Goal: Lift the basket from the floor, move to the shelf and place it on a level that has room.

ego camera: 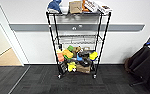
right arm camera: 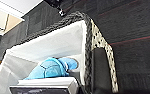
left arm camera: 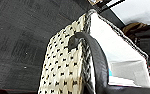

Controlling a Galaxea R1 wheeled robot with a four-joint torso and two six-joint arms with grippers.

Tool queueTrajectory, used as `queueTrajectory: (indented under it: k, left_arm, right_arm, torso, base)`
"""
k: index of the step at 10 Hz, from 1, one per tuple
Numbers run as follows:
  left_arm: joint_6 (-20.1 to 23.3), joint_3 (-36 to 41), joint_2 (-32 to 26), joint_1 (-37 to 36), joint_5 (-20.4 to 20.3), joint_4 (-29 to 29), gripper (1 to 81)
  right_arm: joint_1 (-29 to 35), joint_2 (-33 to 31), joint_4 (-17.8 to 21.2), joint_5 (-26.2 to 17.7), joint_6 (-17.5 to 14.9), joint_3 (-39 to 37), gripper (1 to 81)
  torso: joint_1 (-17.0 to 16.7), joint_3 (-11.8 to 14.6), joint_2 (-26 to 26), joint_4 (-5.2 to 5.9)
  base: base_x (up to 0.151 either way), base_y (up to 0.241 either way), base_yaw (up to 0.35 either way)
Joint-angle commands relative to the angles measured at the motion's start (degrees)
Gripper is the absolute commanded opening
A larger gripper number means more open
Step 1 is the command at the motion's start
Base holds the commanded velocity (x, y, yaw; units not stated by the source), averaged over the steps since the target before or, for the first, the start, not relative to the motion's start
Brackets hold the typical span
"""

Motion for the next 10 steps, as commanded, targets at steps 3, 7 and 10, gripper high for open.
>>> queueTrajectory:
  k: [3,7,10]
  left_arm:
    - [-0.4,1.5,-1.7,-6.2,1.6,-0.2,1.0]
    - [-0.3,1.5,-1.6,-5.7,1.5,-0.2,1.0]
    - [-0.3,1.5,-1.7,-5.6,1.5,-0.2,1.0]
  right_arm:
    - [6.9,-1.5,0.6,-0.7,0.0,1.3,1.0]
    - [6.7,-1.5,0.5,-0.7,0.0,1.2,1.0]
    - [6.5,-1.5,0.5,-0.7,0.0,1.3,1.0]
  torso:
    - [-6.4,5.0,9.9,0.0]
    - [-11.6,8.9,17.7,0.0]
    - [-15.4,12.6,23.5,0.0]
  base:
    - [0.0,0.0,0.0]
    - [0.0,0.0,0.0]
    - [0.0,0.0,0.0]
